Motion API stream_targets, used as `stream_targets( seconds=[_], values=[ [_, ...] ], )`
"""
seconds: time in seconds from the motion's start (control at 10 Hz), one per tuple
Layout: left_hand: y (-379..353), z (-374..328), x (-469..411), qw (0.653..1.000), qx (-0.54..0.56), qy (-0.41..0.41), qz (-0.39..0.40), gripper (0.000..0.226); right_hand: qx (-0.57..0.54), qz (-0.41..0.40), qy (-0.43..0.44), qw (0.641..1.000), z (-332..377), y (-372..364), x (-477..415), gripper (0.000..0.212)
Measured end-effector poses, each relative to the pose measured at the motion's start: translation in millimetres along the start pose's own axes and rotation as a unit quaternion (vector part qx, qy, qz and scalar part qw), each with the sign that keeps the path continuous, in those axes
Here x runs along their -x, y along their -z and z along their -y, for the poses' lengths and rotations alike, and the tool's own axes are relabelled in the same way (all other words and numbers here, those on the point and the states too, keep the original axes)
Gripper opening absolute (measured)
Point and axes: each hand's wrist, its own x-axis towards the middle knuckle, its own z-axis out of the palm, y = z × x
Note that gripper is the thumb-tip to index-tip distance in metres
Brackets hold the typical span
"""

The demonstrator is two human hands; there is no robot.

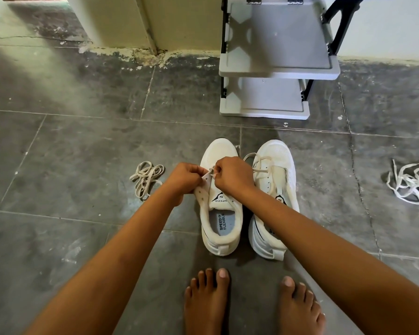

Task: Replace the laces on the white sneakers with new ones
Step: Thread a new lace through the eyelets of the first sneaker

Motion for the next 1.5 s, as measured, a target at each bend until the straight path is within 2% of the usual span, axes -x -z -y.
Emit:
stream_targets(
  seconds=[0.3,0.4,0.5,0.6,0.7,0.8,0.9,1.0,1.1,1.2,1.3,1.4,1.5],
  values=[
    [3.2,2.2,-0.4,0.997,0.069,-0.01,0.018,0.018,-0.07,-0.015,-0.039,0.997,5.0,-5.5,7.3,0.014],
    [-2.0,3.3,-2.2,0.997,0.059,-0.044,-0.004,0.006,-0.102,-0.03,-0.052,0.993,3.4,-6.0,7.6,0.016],
    [-5.0,1.5,-6.3,0.997,0.04,-0.058,-0.004,0.009,-0.125,-0.025,-0.024,0.992,-4.9,-3.6,7.8,0.019],
    [-7.5,5.2,-9.7,0.996,0.037,-0.08,-0.02,0.013,-0.083,-0.035,0.035,0.995,-14.5,0.2,14.2,0.039],
    [-11.2,11.0,-11.8,0.984,-0.044,-0.138,-0.099,0.011,-0.004,0.01,0.06,0.998,-29.8,2.4,21.8,0.083],
    [-13.1,10.3,-11.8,0.958,-0.149,-0.189,-0.159,0.006,-0.01,0.054,0.029,0.998,-37.3,2.5,23.1,0.098],
    [-9.5,5.0,-8.6,0.964,-0.094,-0.195,-0.152,0.011,0.01,0.039,0.026,0.999,-34.7,0.4,23.7,0.102],
    [-3.2,-11.1,6.9,0.968,0.126,-0.191,-0.1,0.021,0.015,0.033,0.023,0.999,-35.3,-1.3,25.1,0.104],
    [26.4,-49.0,14.9,0.906,0.347,-0.241,-0.033,0.027,0.017,0.027,0.028,0.999,-36.6,-2.4,26.2,0.106],
    [76.8,-92.6,20.0,0.832,0.468,-0.297,-0.02,0.026,0.015,0.031,0.026,0.999,-36.2,-2.7,26.6,0.108],
    [37.4,-29.0,31.0,0.979,0.008,-0.123,-0.16,0.038,0.009,0.034,0.015,0.999,-33.3,-2.6,26.2,0.109],
    [-64.7,124.6,59.2,0.951,-0.302,-0.043,0.038,0.059,-0.004,0.037,0.021,0.999,-32.3,-2.8,25.7,0.105],
    [-5.6,45.0,-1.8,0.896,-0.419,-0.141,0.041,0.033,-0.017,0.037,0.026,0.999,-31.8,-4.5,22.3,0.104]
  ],
)
